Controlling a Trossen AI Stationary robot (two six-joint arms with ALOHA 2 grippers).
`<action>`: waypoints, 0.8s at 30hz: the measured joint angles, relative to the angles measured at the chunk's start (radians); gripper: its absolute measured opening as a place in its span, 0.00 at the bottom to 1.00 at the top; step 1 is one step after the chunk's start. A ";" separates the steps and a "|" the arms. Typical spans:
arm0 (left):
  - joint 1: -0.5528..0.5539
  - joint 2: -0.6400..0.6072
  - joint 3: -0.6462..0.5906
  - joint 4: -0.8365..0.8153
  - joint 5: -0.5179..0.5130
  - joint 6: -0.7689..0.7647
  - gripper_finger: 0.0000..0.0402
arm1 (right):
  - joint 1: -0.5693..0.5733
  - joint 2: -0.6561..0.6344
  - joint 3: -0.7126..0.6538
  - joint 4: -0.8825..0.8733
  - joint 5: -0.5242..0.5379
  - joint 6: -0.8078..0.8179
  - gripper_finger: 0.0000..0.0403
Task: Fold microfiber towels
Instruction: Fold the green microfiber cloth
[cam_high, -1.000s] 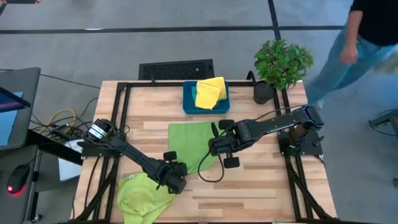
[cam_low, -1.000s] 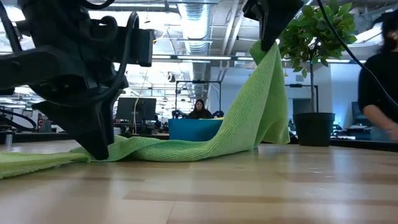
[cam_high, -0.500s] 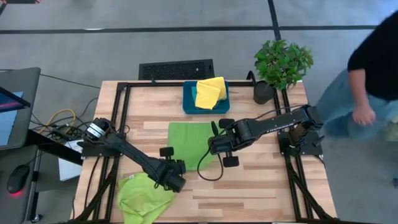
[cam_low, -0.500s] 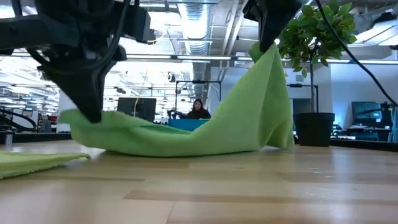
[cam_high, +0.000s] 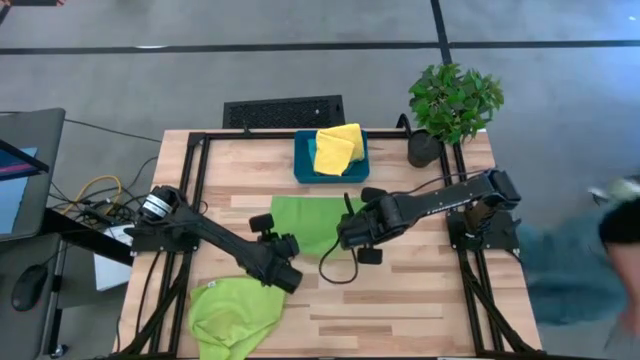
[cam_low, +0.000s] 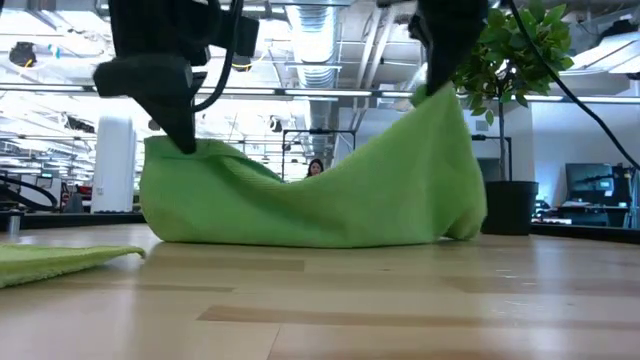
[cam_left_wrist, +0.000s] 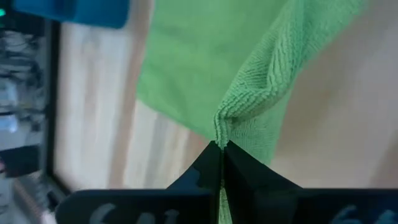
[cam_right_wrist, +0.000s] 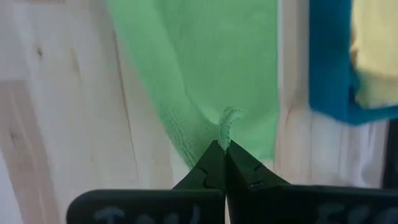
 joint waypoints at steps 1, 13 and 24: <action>0.004 0.000 0.000 -0.017 -0.003 -0.006 0.00 | 0.006 0.000 -0.015 -0.008 -0.003 0.020 0.03; 0.005 0.000 0.000 -0.007 0.063 0.029 0.00 | 0.121 0.000 -0.118 0.021 -0.085 0.135 0.03; 0.008 0.000 -0.001 0.137 0.104 0.058 0.00 | 0.133 0.001 -0.303 0.154 -0.066 0.295 0.03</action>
